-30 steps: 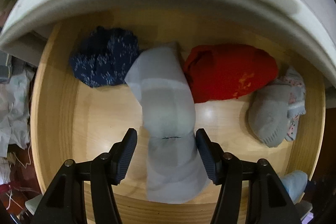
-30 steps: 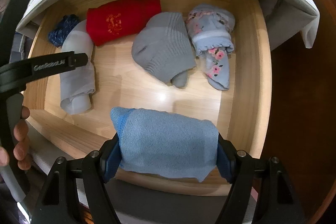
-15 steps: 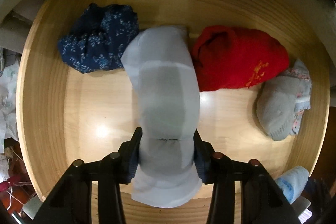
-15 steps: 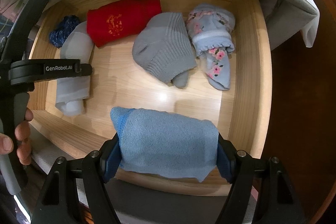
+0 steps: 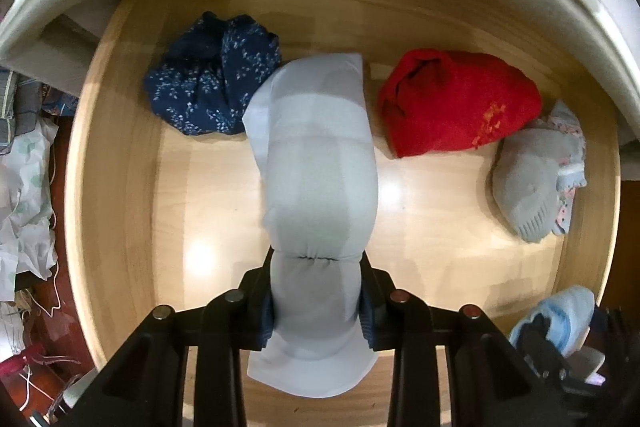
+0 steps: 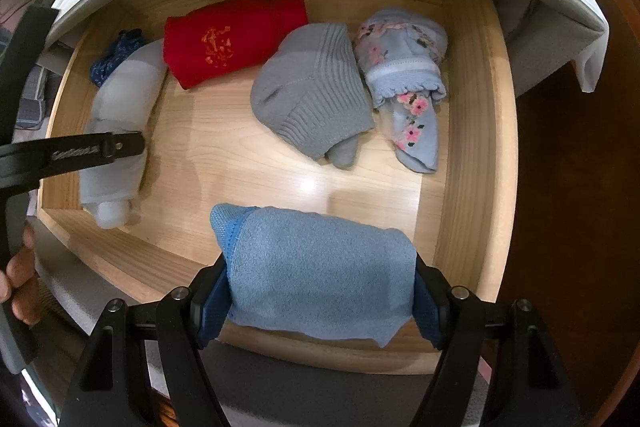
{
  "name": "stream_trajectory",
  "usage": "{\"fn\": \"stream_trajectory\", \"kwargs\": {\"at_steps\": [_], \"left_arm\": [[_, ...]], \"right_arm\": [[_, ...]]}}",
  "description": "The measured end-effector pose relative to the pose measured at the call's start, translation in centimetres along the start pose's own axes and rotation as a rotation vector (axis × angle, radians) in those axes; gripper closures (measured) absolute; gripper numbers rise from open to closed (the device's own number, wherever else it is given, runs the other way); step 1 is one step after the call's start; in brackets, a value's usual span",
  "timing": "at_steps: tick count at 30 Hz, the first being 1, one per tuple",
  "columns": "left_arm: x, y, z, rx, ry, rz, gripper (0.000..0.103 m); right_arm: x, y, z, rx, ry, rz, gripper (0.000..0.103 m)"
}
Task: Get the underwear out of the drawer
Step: 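Lift the rolled white underwear with the left gripper toward the white box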
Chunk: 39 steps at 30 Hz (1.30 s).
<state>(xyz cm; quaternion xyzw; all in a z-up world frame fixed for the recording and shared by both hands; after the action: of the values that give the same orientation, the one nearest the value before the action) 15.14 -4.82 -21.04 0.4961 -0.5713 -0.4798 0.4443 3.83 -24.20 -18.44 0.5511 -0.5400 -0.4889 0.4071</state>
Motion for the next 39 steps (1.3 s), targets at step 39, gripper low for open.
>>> {"fn": "stream_trajectory", "kwargs": {"at_steps": [39], "left_arm": [[0.2,25.4,-1.6,0.521,-0.258,0.015,0.07]], "right_arm": [[0.0,-0.2,-0.6,0.025,0.001,0.035,0.03]]}}
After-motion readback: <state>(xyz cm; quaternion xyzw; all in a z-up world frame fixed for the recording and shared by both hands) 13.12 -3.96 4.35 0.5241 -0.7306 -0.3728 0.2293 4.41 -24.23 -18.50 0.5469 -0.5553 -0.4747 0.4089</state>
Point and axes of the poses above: each gripper's, at about its wrist camera, not at the fingertips, and y roughly against the way its jaws point, x to its right, z to its underside, the point moved 9 cm from there along -y, roughly the way its jaws point, and after that the axes turned 6 degrees about x, right-handed, at the moved point
